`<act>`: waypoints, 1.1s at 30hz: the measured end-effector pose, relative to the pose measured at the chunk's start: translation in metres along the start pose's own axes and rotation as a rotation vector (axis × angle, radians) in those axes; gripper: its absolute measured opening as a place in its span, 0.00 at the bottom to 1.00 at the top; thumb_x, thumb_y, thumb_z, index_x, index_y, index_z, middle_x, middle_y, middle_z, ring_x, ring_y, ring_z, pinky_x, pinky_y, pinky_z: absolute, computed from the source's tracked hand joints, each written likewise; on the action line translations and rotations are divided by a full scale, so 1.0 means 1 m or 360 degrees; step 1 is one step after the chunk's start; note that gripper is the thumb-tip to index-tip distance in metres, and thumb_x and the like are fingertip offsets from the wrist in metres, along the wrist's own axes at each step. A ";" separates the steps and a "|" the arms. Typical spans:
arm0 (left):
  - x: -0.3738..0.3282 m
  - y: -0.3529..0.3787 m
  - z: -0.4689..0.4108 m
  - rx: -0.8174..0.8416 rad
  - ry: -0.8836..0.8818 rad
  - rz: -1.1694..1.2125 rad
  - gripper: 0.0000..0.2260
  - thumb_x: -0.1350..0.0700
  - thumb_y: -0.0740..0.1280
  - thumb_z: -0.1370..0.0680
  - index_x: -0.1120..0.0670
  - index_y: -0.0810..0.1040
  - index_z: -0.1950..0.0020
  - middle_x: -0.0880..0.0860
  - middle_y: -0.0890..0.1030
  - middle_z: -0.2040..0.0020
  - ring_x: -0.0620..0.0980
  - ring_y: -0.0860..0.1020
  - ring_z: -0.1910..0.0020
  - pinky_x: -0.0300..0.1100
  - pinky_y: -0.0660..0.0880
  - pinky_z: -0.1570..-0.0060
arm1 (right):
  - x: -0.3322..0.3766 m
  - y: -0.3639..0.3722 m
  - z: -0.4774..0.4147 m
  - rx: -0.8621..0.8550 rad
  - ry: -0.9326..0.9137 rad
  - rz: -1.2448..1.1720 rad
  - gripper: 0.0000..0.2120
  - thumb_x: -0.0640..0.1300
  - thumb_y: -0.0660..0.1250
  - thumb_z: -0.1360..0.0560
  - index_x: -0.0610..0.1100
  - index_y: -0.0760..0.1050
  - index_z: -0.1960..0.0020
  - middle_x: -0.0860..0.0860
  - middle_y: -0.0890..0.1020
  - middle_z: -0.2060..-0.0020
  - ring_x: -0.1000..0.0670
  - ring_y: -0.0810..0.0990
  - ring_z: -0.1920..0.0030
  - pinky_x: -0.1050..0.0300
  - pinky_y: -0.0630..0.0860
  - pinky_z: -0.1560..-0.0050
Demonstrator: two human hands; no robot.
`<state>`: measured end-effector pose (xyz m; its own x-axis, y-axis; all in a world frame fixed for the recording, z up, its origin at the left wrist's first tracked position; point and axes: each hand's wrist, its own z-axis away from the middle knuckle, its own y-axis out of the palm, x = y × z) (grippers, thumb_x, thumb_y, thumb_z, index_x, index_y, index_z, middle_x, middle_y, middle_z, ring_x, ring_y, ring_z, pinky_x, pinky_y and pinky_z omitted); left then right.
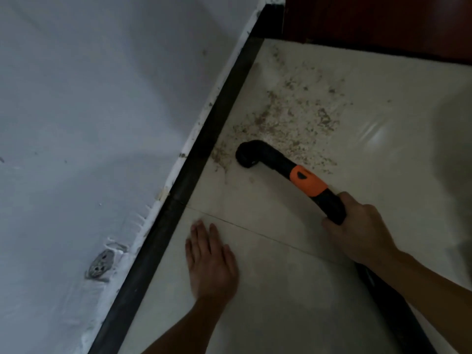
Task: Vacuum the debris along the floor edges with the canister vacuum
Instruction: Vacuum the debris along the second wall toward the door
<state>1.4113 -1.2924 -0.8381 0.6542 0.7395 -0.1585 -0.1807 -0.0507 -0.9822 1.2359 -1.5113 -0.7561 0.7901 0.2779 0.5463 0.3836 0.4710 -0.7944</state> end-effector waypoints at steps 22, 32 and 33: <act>0.000 -0.007 -0.002 0.0001 0.0032 -0.0003 0.26 0.49 0.51 0.21 0.61 0.67 0.27 0.63 0.62 0.25 0.61 0.59 0.25 0.54 0.52 0.29 | 0.041 0.031 0.004 0.0324 -0.0141 0.0020 0.09 0.40 0.71 0.31 0.48 0.71 0.59 0.48 0.79 0.66 0.49 0.79 0.66 0.57 0.72 0.68; 0.005 -0.006 -0.003 0.0037 0.0031 0.0017 0.28 0.46 0.42 0.19 0.57 0.49 0.21 0.60 0.44 0.21 0.56 0.39 0.22 0.51 0.36 0.25 | -0.003 -0.005 0.036 0.0087 -0.0069 0.0118 0.14 0.41 0.73 0.31 0.52 0.68 0.62 0.51 0.78 0.70 0.52 0.77 0.70 0.58 0.68 0.73; 0.005 -0.005 -0.002 0.0034 0.0032 0.0027 0.28 0.46 0.42 0.19 0.57 0.49 0.21 0.60 0.44 0.21 0.56 0.39 0.22 0.51 0.36 0.25 | -0.012 -0.008 0.044 0.0074 -0.0041 0.0117 0.13 0.41 0.72 0.31 0.52 0.68 0.62 0.51 0.78 0.71 0.52 0.77 0.71 0.58 0.68 0.73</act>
<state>1.4174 -1.2899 -0.8338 0.6655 0.7250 -0.1773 -0.2073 -0.0485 -0.9771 1.2022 -1.4812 -0.7443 0.8025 0.3345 0.4940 0.3017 0.4868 -0.8198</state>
